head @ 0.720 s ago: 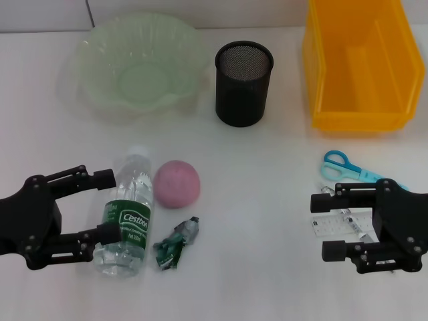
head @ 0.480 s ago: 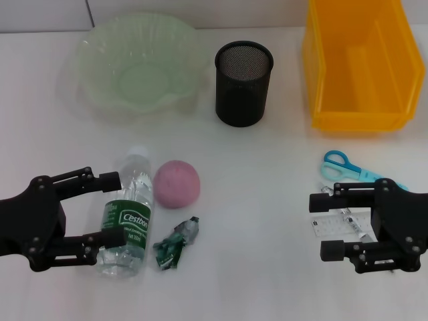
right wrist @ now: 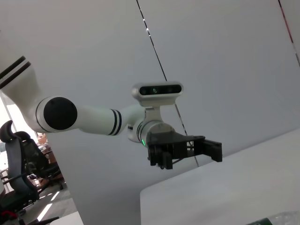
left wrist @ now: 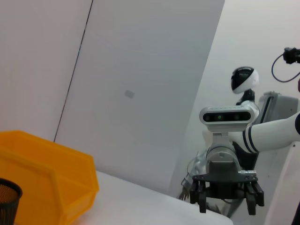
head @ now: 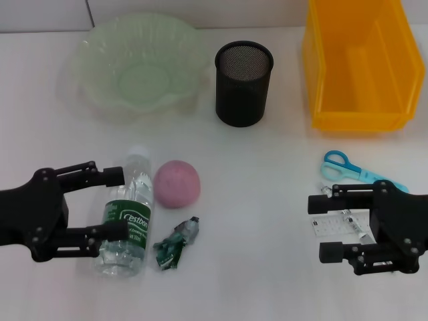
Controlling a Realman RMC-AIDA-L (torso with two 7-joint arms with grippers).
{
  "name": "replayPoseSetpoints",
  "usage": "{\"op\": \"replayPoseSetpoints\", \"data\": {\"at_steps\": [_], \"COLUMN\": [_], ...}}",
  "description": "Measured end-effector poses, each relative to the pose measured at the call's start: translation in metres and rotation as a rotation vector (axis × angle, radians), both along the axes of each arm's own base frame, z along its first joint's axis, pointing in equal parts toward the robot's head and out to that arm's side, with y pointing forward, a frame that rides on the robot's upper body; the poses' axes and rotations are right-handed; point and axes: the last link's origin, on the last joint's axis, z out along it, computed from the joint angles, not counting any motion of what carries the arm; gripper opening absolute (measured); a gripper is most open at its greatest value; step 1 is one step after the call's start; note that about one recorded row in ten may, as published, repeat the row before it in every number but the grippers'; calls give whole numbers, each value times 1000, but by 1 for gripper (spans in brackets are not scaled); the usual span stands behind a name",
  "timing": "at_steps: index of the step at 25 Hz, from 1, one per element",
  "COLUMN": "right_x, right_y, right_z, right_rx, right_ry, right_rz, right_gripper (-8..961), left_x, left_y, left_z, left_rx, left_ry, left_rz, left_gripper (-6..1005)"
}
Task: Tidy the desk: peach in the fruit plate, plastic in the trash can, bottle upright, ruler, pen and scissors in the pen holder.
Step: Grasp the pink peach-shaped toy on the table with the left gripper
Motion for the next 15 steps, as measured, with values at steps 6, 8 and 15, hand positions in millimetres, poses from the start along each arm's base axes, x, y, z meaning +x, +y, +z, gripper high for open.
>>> {"op": "replayPoseSetpoints", "data": {"at_steps": [6, 8, 15], "right_x": [12, 17, 35], "right_y": [-5, -8, -21], "right_z": [2, 2, 9], "right_rx": [23, 32, 74], "right_ry": [-20, -28, -36], "right_rz": [-45, -65, -144], "right_gripper": [695, 695, 695], "left_x": [29, 29, 123], "left_y": [21, 21, 64], "left_z": [8, 8, 15], "left_rx": [-39, -39, -117], "left_ry": [73, 73, 314], "left_rz": [-39, -39, -150], "left_gripper": [840, 840, 841]}}
